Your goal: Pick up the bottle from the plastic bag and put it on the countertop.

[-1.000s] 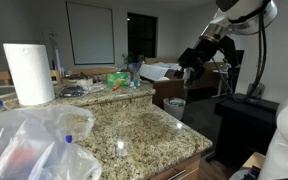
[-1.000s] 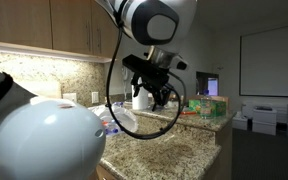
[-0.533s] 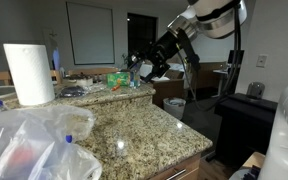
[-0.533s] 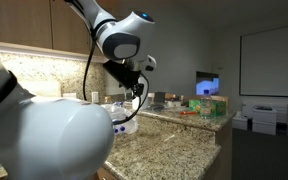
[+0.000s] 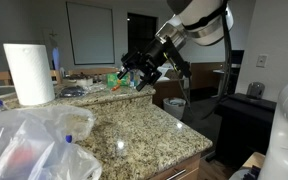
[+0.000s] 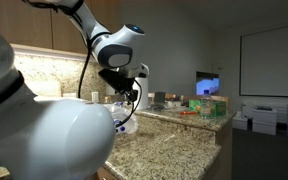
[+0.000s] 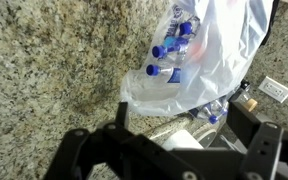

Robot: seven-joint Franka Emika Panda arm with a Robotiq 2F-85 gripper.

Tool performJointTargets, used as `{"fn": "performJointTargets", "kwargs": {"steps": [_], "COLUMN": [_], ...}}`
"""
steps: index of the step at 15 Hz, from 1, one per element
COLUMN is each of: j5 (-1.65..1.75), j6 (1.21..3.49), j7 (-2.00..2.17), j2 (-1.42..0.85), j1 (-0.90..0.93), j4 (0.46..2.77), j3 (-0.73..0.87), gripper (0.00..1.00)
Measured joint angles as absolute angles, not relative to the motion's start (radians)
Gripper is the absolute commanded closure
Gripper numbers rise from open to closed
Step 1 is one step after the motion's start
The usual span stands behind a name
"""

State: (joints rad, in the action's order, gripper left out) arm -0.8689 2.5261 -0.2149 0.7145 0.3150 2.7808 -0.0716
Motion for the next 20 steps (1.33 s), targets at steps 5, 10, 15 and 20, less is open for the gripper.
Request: {"fn": "performJointTargets", "kwargs": {"steps": [5,10,15,20], "j5": [-1.060,-1.477,-1.482,-1.583], "j6": [2.570,2.716,2.712,2.731], "j7": [-0.128,-0.139,-0.143,-0.055], "j2": [0.601,0.423,0.405,0.282], "j1": [0.335,0.446,0.437,0.436], "j4": [2.785,2.777,2.772,2.728], "j3": [-0.092,-0.123,-0.136,-0.158], "gripper": [0.00,0.00,0.00,0.00]}}
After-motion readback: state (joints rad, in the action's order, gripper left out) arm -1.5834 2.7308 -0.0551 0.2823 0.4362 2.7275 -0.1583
